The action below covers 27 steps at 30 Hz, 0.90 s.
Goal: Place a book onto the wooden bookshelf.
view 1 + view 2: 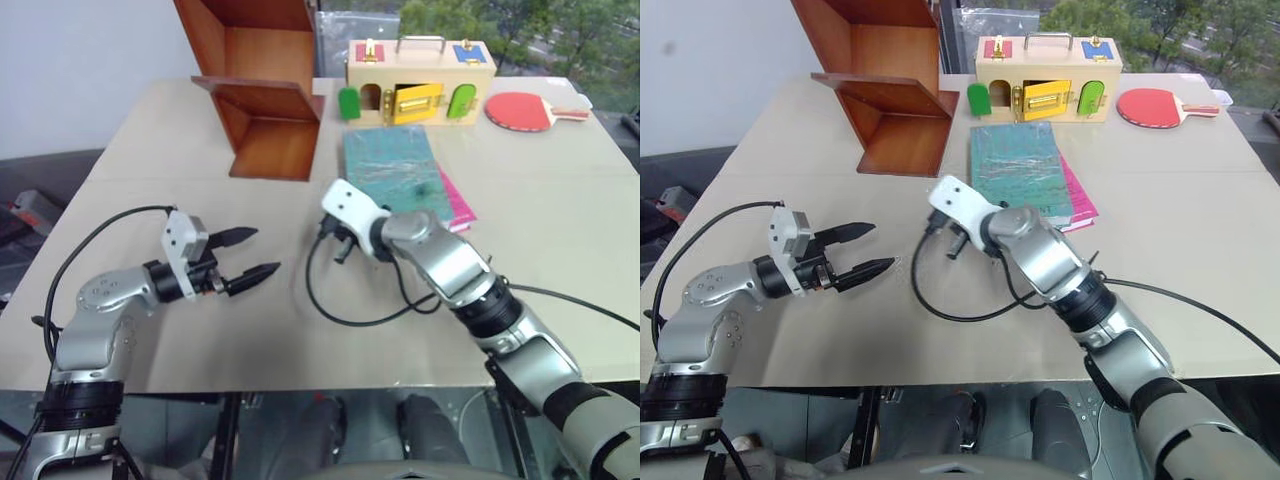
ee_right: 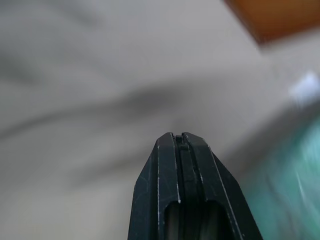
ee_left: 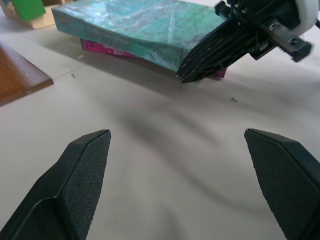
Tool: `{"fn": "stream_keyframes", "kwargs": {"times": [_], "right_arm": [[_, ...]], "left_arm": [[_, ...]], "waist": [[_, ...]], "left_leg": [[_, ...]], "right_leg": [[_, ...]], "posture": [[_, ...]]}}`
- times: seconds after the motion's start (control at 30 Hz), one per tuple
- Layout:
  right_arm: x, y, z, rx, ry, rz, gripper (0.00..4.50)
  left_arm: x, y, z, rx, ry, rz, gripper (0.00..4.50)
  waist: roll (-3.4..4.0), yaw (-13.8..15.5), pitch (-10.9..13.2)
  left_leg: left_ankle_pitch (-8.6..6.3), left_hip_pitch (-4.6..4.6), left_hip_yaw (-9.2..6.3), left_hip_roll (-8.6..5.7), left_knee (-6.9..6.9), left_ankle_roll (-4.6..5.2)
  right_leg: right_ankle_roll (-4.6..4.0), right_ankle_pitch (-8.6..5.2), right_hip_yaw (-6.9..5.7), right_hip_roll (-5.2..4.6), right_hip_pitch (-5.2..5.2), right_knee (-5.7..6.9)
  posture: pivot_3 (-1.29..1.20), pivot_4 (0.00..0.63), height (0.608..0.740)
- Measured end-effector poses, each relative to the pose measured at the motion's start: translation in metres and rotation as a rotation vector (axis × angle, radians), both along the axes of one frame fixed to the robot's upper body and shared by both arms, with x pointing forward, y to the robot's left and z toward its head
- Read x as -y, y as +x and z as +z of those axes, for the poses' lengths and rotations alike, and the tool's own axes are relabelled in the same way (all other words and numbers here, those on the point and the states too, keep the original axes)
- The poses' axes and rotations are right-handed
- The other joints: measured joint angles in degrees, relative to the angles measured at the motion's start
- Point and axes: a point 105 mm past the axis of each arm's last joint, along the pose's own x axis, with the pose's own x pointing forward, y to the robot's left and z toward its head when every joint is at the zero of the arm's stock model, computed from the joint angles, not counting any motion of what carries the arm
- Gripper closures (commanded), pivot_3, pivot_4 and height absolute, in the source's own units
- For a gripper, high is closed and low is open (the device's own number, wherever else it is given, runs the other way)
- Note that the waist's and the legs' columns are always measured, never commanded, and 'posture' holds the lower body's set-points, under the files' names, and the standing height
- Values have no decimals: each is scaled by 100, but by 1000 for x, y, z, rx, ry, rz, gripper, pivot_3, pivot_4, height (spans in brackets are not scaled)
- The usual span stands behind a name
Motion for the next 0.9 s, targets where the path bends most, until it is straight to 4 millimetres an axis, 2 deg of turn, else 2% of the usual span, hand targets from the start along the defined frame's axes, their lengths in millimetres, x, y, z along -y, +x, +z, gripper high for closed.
{"fn": "stream_keyframes", "kwargs": {"times": [0.1,0.23,0.37,0.5,0.57,0.6,0.63,0.67,0.73,0.8,0.9], "right_arm": [[10,-5,6,2,15,-28,4430],[27,-10,-1,-34,16,-89,4430],[44,-21,4,-38,47,-130,4430],[39,-41,25,-15,251,-72,4430],[38,-55,49,42,425,-14,3916],[42,-60,54,65,446,-1,3704],[52,-68,57,92,461,9,3271],[63,-71,53,90,463,-13,2752],[73,-71,48,83,458,-45,2202],[89,-80,38,83,397,-65,1184],[101,-89,40,127,380,-81,81]], "left_arm": [[3,-1,4,16,3,-10,0],[4,0,5,16,2,-12,0],[10,4,12,31,-24,-35,0],[17,7,16,32,-46,-57,0],[26,11,20,36,-74,-80,0],[31,13,21,31,-81,-90,0],[38,16,20,18,-99,-101,0],[41,18,16,-9,-115,-94,0],[46,22,12,-40,-131,-88,0],[57,31,8,-126,-177,-68,0],[70,49,2,-295,-253,-20,0]], "waist": [[-1,-12,-1],[-1,7,0],[-1,74,0],[-1,87,0],[-2,107,0],[-2,126,-1],[-8,157,-4],[-13,154,-7],[-12,153,-6],[-14,182,-5],[-15,186,-4]], "left_leg": [[0,2,0,4,-1,-1],[0,1,2,3,0,-1],[0,0,1,3,0,-2],[-1,0,3,5,-4,-2],[-1,1,0,5,-3,-2],[-1,0,-1,1,-3,-2],[-1,1,-2,-2,0,-1],[-1,1,1,-4,4,0],[-1,2,1,-6,4,0],[-1,2,-4,-1,5,-1],[1,4,-7,4,6,-4]], "right_leg": [[0,0,1,-4,0,0],[0,0,1,-2,2,0],[0,0,0,-5,1,-3],[0,0,5,-5,1,-3],[0,0,1,-4,3,-5],[0,1,-3,-2,7,-5],[1,1,-9,4,13,-11],[7,5,-3,3,14,-12],[10,6,-1,3,13,-8],[11,6,-7,2,13,-5],[12,7,-8,1,11,4]], "posture": [[0,150,740],[0,150,740],[0,150,740],[0,150,740],[0,150,740],[0,150,740],[0,150,740],[0,150,740],[0,150,740],[0,150,740],[0,150,740]]}}
